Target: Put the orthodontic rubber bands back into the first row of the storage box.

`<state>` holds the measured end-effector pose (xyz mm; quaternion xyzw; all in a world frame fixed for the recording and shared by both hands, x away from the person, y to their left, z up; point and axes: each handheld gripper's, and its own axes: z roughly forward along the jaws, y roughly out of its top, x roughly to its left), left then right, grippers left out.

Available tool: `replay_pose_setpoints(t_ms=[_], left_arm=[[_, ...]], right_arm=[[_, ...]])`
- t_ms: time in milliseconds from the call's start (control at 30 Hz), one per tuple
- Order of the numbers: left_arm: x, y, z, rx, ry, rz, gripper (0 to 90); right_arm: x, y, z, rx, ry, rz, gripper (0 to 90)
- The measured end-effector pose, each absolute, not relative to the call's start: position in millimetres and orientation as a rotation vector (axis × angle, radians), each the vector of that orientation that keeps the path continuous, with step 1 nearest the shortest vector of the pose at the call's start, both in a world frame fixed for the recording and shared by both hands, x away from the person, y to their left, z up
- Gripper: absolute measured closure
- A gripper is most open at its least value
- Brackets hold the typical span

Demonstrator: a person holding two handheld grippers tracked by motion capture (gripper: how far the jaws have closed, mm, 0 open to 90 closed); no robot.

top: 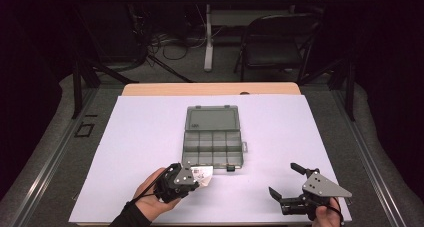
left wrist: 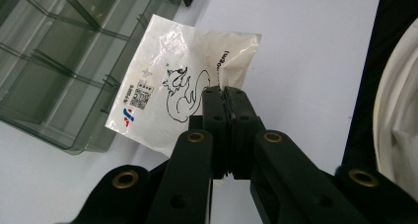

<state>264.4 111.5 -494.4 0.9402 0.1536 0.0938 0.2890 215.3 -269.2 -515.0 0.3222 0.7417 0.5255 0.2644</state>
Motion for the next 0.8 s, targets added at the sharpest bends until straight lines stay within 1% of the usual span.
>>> replay_pose_setpoints(t_ms=[433,800], left_arm=[[265,113,-471,2.500,0.398,0.296,89.0],[278,114,-454,2.501,0.397,0.347,89.0]], right_arm=[[215,-269,-515,0.870,2.002,1.425,0.0],[215,-269,-515,0.870,1.999,1.427,0.0]])
